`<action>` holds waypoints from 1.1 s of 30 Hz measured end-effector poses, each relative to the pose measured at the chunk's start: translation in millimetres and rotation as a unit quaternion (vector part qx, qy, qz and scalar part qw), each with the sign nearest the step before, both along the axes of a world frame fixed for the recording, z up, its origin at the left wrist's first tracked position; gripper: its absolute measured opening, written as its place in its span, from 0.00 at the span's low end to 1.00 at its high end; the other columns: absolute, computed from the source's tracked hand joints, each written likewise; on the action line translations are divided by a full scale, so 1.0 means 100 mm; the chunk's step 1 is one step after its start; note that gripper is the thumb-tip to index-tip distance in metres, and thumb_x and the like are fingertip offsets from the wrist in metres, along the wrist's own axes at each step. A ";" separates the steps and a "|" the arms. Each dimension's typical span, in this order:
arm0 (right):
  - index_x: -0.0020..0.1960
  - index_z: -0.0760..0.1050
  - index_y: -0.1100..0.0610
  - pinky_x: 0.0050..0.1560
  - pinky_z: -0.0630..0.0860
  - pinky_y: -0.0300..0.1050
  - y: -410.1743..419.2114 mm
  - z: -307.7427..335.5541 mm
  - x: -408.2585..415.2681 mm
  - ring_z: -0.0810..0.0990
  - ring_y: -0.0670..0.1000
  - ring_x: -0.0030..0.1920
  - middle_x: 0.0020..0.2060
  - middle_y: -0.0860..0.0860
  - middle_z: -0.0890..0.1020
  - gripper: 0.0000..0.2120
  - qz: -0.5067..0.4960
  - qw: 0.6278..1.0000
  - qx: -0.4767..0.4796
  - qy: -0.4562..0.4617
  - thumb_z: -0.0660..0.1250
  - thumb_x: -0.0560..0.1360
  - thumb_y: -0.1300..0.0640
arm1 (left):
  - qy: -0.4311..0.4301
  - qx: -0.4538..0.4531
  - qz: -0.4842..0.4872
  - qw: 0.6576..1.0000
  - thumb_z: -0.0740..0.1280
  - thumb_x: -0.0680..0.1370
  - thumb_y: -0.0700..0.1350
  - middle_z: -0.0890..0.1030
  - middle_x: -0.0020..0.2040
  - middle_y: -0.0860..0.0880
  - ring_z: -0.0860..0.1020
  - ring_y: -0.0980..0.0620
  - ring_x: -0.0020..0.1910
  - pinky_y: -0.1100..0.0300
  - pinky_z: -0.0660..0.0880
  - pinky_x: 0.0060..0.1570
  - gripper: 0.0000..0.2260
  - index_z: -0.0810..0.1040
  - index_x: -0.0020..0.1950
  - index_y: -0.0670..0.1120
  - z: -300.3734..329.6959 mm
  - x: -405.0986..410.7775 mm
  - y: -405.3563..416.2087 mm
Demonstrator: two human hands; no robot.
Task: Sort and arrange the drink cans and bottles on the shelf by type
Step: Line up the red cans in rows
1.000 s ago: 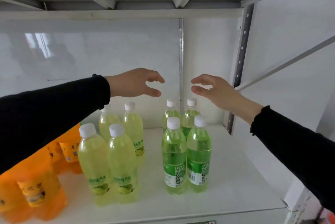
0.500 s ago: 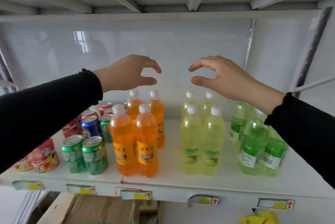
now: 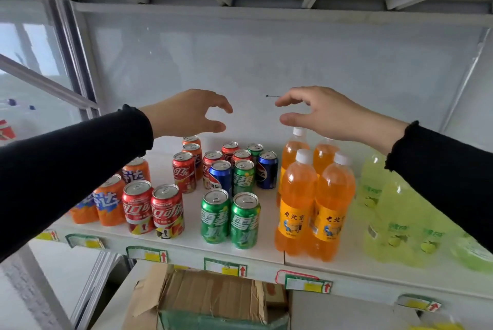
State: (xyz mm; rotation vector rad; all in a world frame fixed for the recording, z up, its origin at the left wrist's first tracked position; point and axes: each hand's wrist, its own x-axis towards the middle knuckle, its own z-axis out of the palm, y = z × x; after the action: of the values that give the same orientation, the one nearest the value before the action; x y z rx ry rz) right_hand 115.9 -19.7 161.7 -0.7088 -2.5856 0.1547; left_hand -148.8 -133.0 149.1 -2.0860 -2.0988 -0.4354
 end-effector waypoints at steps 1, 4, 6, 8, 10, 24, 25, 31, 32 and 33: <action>0.69 0.74 0.47 0.58 0.64 0.39 0.01 0.02 -0.13 0.70 0.39 0.63 0.67 0.41 0.76 0.19 0.003 1.000 -0.001 -0.013 0.67 0.79 0.45 | -0.002 -0.003 0.002 1.000 0.68 0.79 0.54 0.74 0.70 0.56 0.73 0.55 0.57 0.59 0.68 0.56 0.18 0.74 0.69 0.57 -0.02 -0.12 0.01; 0.70 0.74 0.48 0.58 0.65 0.39 0.08 0.05 -0.49 0.72 0.42 0.65 0.67 0.43 0.76 0.21 0.009 0.998 0.004 -0.061 0.66 0.79 0.44 | -0.001 -0.017 0.010 1.000 0.68 0.79 0.54 0.74 0.70 0.56 0.71 0.57 0.61 0.61 0.66 0.59 0.19 0.73 0.70 0.56 -0.09 -0.44 0.09; 0.71 0.74 0.48 0.58 0.67 0.40 0.14 0.07 -0.71 0.72 0.44 0.67 0.67 0.44 0.77 0.21 0.013 0.995 0.010 -0.095 0.66 0.80 0.44 | 0.001 -0.029 0.017 0.999 0.68 0.79 0.54 0.74 0.70 0.54 0.72 0.54 0.66 0.60 0.67 0.62 0.20 0.72 0.71 0.55 -0.11 -0.62 0.15; 0.72 0.72 0.48 0.59 0.68 0.40 0.20 0.08 -0.94 0.72 0.45 0.67 0.67 0.44 0.76 0.23 0.015 0.991 0.014 -0.129 0.65 0.80 0.42 | -0.003 -0.051 0.026 0.998 0.68 0.79 0.53 0.74 0.70 0.53 0.72 0.52 0.67 0.58 0.68 0.64 0.22 0.72 0.72 0.54 -0.14 -0.80 0.21; 0.73 0.71 0.49 0.58 0.68 0.42 0.23 0.07 -1.17 0.73 0.47 0.68 0.68 0.45 0.76 0.24 0.008 0.985 0.022 -0.172 0.64 0.80 0.41 | -0.008 -0.084 0.030 0.996 0.69 0.78 0.54 0.75 0.69 0.53 0.72 0.53 0.67 0.57 0.69 0.65 0.23 0.71 0.73 0.54 -0.17 -0.97 0.27; 0.74 0.70 0.57 0.66 0.73 0.53 0.38 -0.45 -2.56 0.75 0.58 0.66 0.69 0.55 0.76 0.28 -0.136 0.901 -0.007 -0.412 0.59 0.82 0.40 | -0.006 -0.257 -0.015 0.966 0.74 0.75 0.53 0.76 0.68 0.52 0.74 0.51 0.64 0.56 0.69 0.65 0.29 0.70 0.74 0.51 -0.73 -1.84 0.83; 0.73 0.70 0.58 0.64 0.74 0.51 0.41 -0.53 -2.62 0.76 0.58 0.65 0.69 0.55 0.76 0.28 -0.145 0.904 -0.020 -0.403 0.59 0.82 0.40 | 0.006 -0.260 -0.025 0.965 0.73 0.75 0.54 0.75 0.69 0.51 0.74 0.50 0.64 0.57 0.69 0.65 0.30 0.69 0.75 0.51 -0.78 -1.86 0.86; 0.68 0.71 0.58 0.53 0.70 0.46 0.57 -1.10 -2.71 0.76 0.56 0.57 0.67 0.55 0.76 0.23 -0.189 0.913 -0.153 -0.327 0.65 0.80 0.44 | 0.043 -0.272 -0.089 0.957 0.69 0.77 0.60 0.71 0.73 0.50 0.71 0.48 0.68 0.53 0.68 0.68 0.30 0.66 0.77 0.55 -0.99 -1.94 0.94; 0.70 0.71 0.58 0.54 0.71 0.46 0.56 -1.15 -2.71 0.76 0.56 0.58 0.66 0.55 0.77 0.26 -0.190 0.919 -0.169 -0.301 0.68 0.78 0.44 | 0.041 -0.272 -0.094 0.957 0.69 0.76 0.60 0.72 0.72 0.50 0.72 0.47 0.68 0.52 0.69 0.67 0.31 0.66 0.77 0.55 -1.01 -1.96 0.96; 0.72 0.70 0.57 0.55 0.72 0.46 0.55 -1.18 -2.70 0.77 0.56 0.60 0.67 0.55 0.76 0.30 -0.191 0.922 -0.166 -0.291 0.71 0.76 0.44 | 0.037 -0.271 -0.096 0.957 0.70 0.75 0.60 0.72 0.71 0.50 0.72 0.47 0.67 0.52 0.70 0.67 0.31 0.67 0.76 0.54 -1.03 -1.98 0.98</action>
State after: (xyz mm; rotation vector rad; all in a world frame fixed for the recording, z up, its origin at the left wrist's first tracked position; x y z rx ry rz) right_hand -154.5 35.5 43.6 -1.5758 -2.9244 0.3001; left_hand -346.4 -34.9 46.3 -2.5563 -2.1543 0.2348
